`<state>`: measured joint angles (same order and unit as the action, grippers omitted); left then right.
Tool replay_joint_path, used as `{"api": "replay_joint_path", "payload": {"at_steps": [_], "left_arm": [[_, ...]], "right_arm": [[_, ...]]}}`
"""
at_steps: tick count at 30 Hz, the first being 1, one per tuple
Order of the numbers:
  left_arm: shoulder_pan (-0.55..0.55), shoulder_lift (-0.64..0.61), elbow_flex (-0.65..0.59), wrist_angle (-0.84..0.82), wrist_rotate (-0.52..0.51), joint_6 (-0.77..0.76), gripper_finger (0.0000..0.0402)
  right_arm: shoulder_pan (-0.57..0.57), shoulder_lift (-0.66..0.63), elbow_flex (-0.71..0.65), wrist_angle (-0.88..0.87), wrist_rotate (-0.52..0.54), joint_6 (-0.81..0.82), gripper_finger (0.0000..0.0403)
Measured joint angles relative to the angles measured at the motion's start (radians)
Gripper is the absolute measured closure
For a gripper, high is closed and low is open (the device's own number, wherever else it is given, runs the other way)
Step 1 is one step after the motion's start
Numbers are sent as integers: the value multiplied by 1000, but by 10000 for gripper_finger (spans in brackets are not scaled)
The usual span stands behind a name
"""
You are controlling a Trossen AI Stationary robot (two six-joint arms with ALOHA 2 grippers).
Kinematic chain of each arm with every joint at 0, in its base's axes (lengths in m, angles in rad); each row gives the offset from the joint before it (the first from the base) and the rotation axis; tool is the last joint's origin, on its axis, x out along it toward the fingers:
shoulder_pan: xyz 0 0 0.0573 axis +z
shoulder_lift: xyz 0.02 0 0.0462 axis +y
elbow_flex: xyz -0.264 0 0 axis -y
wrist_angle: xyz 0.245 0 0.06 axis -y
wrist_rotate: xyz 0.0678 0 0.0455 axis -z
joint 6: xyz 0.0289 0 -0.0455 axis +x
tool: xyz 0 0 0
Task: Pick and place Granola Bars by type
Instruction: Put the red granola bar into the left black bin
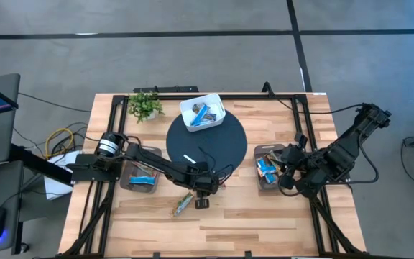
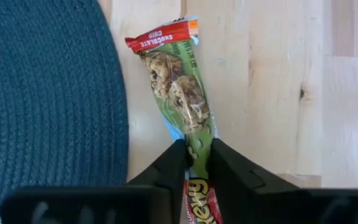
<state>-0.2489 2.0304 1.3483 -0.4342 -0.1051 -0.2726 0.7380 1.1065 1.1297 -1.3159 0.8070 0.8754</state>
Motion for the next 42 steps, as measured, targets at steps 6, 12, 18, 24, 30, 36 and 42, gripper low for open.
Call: {"api": "replay_joint_path", "payload": {"at_steps": [6,12,18,24,30,36,42], "left_arm": [[2,-1,1,10,34,-1,386],[2,0,51,-3,37,6,397],[3,0,170,-110,-24,53,400],[5,0,340,-469,-153,8,401],[-9,-40,408,-881,-265,-157,401],[-56,-148,344,-1144,-354,-364,401],[-88,-310,170,-1139,-349,-548,401]], "right_arm": [[0,0,0,0,0,7,271],[0,0,0,8,0,8,271],[0,0,0,15,1,8,271],[0,0,0,19,1,16,271],[2,0,0,19,-5,34,272],[2,0,0,19,-3,36,272],[1,0,0,17,5,33,272]]}}
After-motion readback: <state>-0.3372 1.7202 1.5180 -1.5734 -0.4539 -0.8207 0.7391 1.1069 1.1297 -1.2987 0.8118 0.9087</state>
